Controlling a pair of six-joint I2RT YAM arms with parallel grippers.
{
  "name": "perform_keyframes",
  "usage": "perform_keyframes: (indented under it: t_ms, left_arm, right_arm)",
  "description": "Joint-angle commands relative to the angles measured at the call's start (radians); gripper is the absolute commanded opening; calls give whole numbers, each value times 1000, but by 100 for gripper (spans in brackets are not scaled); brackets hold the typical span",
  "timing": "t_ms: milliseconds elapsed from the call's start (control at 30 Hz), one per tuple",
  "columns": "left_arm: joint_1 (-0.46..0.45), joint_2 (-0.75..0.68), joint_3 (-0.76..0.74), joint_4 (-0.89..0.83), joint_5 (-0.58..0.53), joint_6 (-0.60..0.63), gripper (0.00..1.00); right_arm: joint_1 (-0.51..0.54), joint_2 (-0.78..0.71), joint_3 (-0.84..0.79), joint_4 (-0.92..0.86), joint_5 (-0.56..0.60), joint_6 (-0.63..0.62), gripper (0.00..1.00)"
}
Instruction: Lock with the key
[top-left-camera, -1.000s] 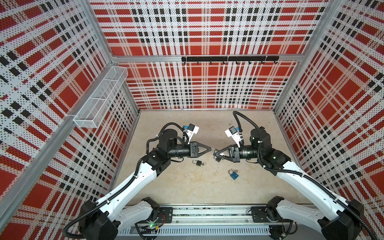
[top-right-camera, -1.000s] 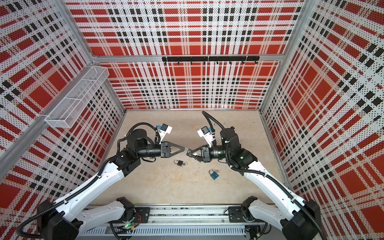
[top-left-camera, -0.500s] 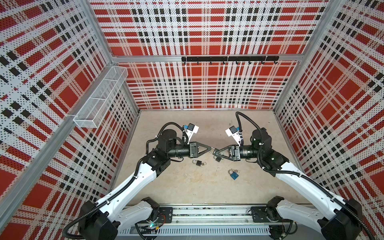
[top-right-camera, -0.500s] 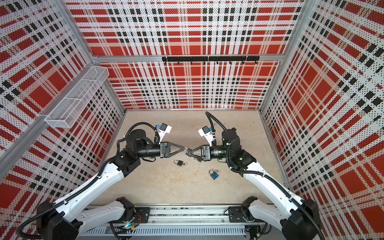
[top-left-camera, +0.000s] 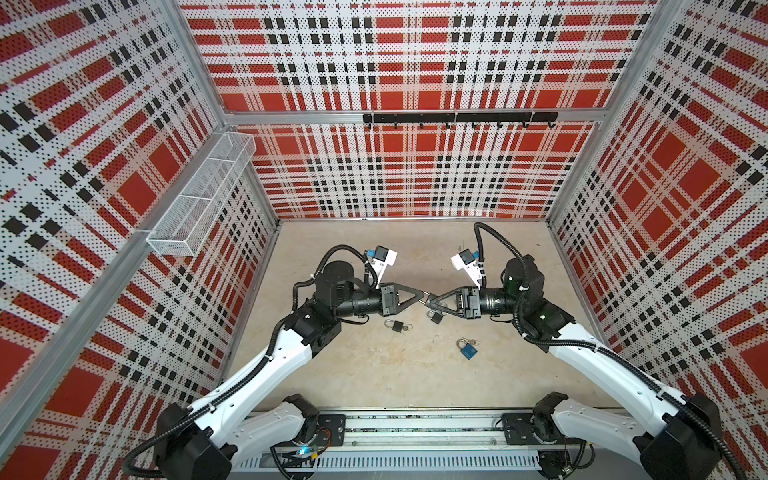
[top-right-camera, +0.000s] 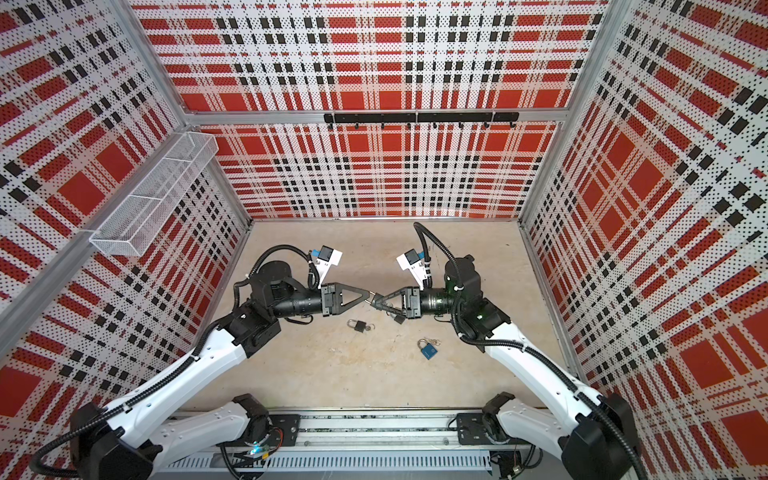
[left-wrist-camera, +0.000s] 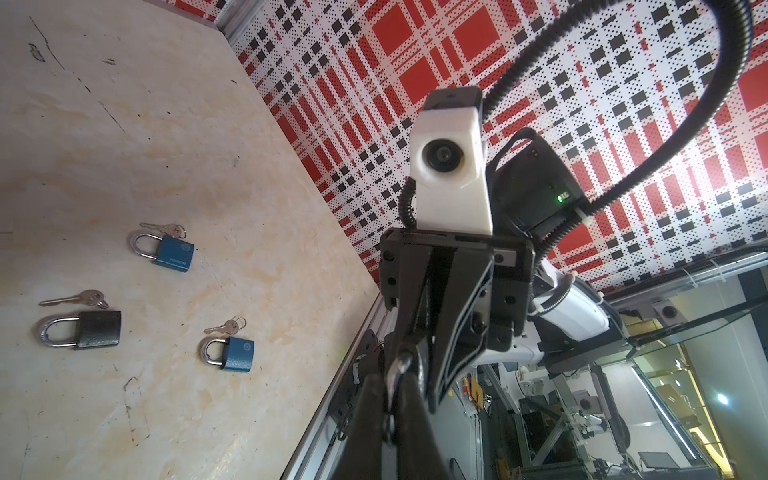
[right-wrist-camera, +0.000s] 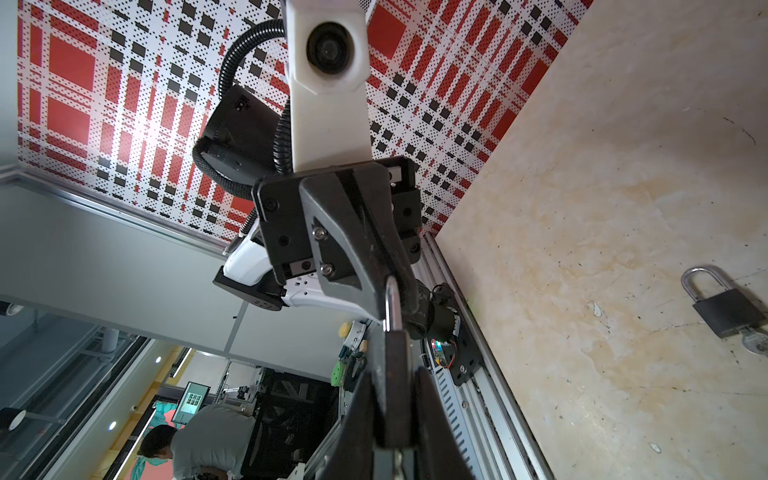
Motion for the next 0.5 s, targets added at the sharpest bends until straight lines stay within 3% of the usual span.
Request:
perform_keyframes:
  t_ms: [0, 467]
  left_arm:
    - [-48, 27, -38, -79, -5, -3, 0]
    - [-64, 33, -41, -67, -11, -11, 0]
  right_arm:
    - [22, 17, 36, 256, -23, 1, 0]
    - [24, 48, 57, 209, 14, -41, 0]
